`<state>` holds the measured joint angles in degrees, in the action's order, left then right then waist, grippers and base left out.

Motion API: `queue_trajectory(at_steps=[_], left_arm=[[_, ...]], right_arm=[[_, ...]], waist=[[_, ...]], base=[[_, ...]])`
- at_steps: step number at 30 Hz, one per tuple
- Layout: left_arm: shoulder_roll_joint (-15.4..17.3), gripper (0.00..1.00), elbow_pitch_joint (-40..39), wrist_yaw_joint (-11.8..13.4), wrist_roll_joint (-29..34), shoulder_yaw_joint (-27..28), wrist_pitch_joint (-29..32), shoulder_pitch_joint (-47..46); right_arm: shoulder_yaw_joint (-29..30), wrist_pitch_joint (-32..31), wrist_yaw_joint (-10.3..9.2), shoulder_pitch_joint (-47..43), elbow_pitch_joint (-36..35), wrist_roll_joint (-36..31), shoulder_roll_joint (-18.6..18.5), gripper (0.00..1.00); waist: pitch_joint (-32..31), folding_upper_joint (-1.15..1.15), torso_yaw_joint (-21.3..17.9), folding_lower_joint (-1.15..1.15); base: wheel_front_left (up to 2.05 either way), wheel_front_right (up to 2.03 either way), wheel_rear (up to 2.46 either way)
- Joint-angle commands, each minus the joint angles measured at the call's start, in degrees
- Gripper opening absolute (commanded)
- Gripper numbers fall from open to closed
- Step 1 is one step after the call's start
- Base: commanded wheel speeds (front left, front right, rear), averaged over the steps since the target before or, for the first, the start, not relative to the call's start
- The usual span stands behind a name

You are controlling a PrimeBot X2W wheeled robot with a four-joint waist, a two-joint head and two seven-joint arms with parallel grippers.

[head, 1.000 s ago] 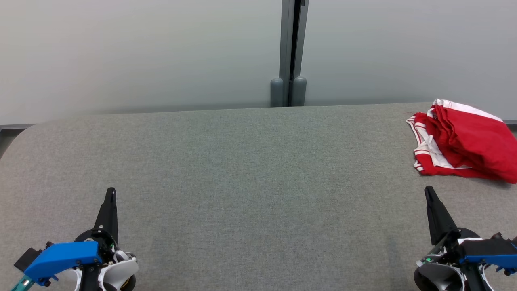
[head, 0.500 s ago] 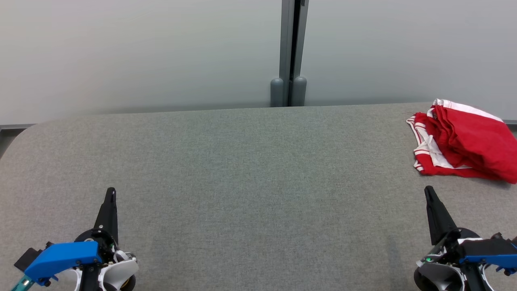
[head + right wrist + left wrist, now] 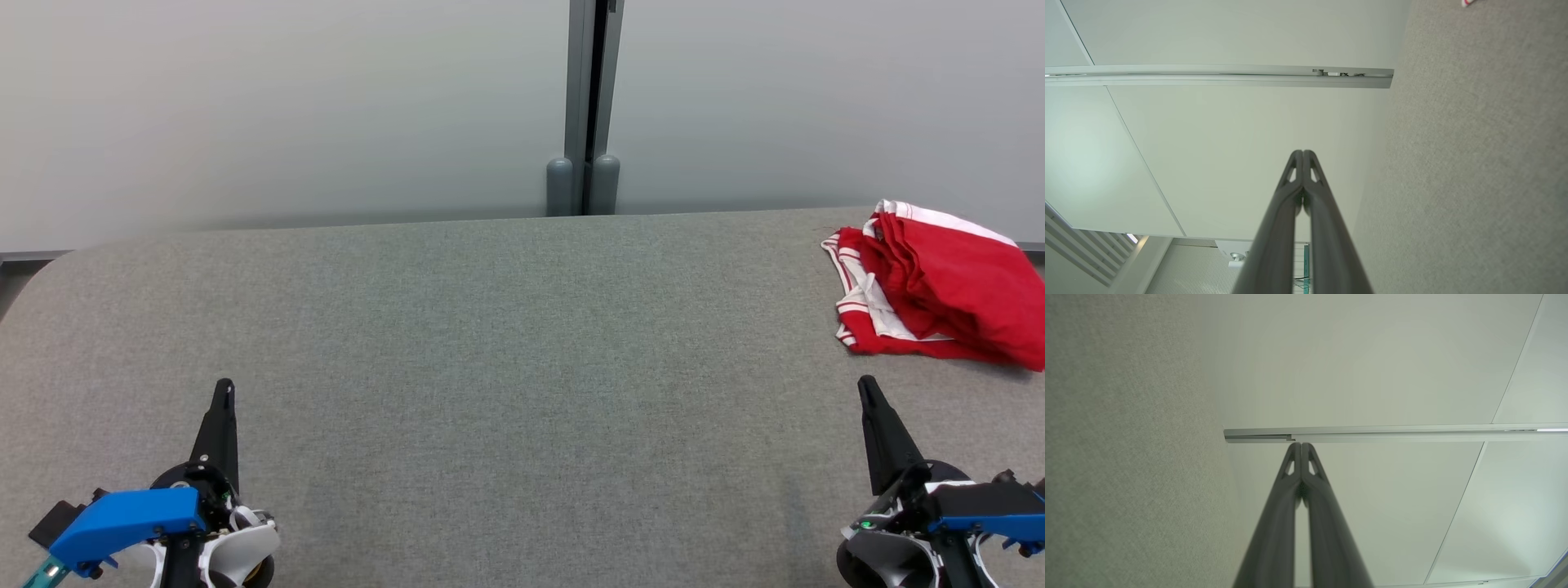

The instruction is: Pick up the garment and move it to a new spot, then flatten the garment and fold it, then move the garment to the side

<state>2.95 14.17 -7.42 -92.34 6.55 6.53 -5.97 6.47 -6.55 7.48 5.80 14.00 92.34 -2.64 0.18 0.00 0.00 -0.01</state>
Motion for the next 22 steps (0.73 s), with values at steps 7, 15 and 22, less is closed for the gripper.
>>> queue_trajectory(at_steps=[7, 15, 22], left_arm=[[-0.2, 0.0, -0.2, -0.2, -0.1, 0.1, 0.2, -0.5], [-0.2, 0.0, -0.2, -0.2, -0.1, 0.1, 0.2, -0.5], [-0.2, 0.0, -0.2, -0.2, -0.1, 0.1, 0.2, -0.5]], right_arm=[[0.2, -0.1, 0.02, 0.8, 0.1, 0.2, -0.4, 0.0], [0.2, -0.1, 0.02, 0.8, 0.1, 0.2, -0.4, 0.0], [0.2, -0.1, 0.02, 0.8, 0.1, 0.2, -0.4, 0.0]], waist=[[0.0, 0.0, 0.0, 0.01], [0.0, 0.0, 0.0, 0.01], [0.0, 0.0, 0.0, 0.01]], base=[[0.0, 0.0, 0.0], [0.0, 0.0, 0.0], [0.0, 0.0, 0.0]])
